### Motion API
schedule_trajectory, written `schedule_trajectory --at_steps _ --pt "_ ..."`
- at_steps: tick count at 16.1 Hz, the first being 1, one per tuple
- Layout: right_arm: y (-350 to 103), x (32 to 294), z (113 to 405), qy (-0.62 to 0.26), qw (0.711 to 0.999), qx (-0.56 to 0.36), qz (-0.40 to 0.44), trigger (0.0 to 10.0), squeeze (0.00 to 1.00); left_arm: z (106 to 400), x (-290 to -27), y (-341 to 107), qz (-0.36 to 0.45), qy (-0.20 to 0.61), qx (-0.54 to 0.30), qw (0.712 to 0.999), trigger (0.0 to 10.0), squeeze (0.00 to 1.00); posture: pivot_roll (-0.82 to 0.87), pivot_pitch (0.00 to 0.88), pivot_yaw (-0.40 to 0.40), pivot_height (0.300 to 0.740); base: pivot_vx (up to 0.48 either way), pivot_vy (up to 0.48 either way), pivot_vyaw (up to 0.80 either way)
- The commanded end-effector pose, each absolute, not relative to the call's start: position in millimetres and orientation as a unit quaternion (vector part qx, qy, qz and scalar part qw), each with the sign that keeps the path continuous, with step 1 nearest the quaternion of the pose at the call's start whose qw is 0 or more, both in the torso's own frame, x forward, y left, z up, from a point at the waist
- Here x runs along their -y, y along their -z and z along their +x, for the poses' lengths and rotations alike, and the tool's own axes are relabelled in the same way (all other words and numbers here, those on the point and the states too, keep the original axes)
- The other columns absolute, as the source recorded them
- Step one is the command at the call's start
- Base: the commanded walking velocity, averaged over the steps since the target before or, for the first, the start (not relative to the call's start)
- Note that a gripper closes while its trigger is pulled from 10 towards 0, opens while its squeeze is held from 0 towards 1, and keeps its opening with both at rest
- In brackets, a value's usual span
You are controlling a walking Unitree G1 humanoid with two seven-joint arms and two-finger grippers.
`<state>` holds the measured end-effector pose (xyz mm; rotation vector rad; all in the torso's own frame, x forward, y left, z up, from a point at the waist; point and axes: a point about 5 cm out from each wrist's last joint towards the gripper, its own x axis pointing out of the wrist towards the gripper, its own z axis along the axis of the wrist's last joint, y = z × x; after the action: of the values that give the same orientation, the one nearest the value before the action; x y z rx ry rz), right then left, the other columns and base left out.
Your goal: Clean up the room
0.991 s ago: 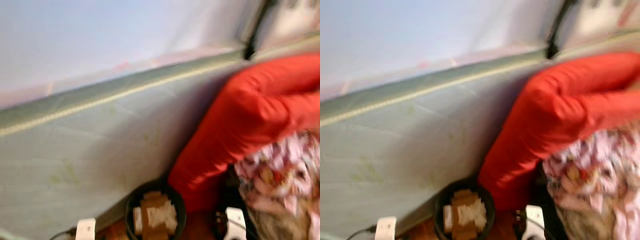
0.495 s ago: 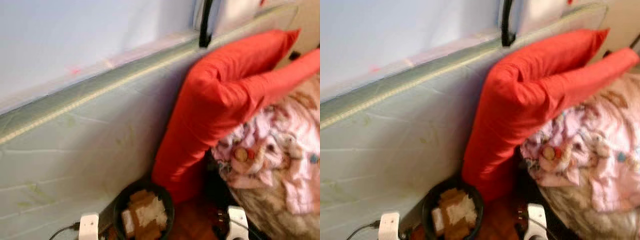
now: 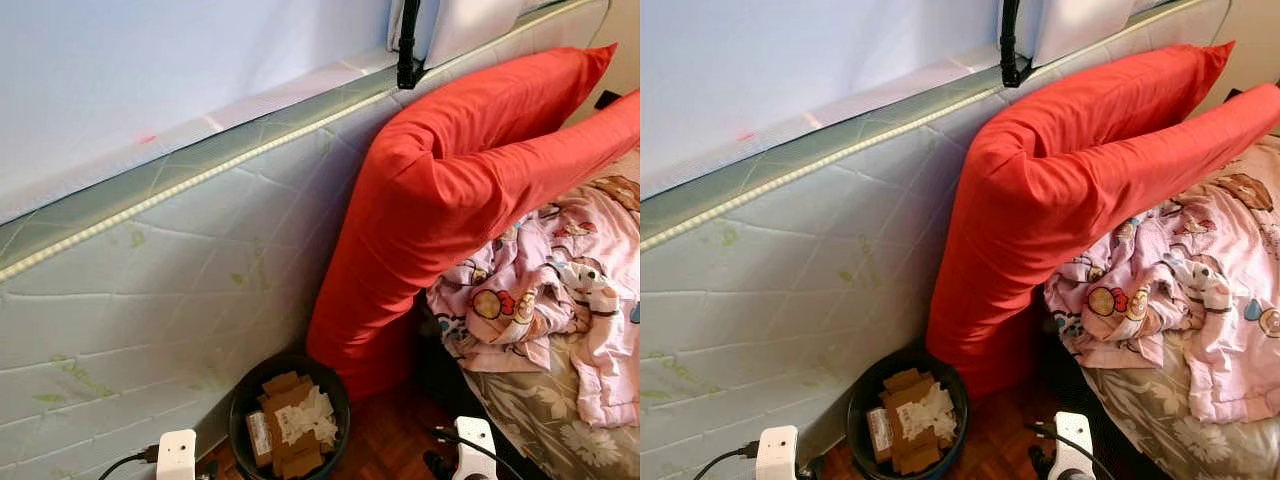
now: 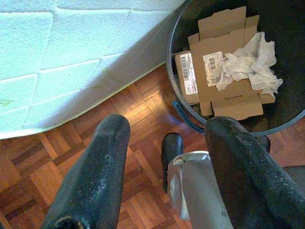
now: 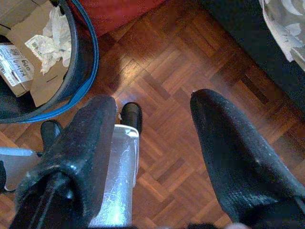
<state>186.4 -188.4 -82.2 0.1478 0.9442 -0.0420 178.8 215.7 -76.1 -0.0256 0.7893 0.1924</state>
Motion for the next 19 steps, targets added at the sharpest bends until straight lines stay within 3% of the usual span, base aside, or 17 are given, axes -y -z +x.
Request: schedule_trajectory --at_steps 1,19 --pt "83.6 190.6 183.0 0.027 0.886 -0.457 0.071 10.0 0.00 171.6 -216.6 79.7 -0.019 -0.098 -0.395 0.913 10.0 0.00 0.10 0.149 -0.039 0.740 0.000 0.000 0.00" --pt "83.1 192.5 183.4 0.021 0.886 -0.458 0.063 10.0 0.00 169.2 -215.0 81.1 -0.016 -0.100 -0.398 0.912 10.0 0.00 0.11 0.155 -0.052 0.740 0.000 0.000 0.00"
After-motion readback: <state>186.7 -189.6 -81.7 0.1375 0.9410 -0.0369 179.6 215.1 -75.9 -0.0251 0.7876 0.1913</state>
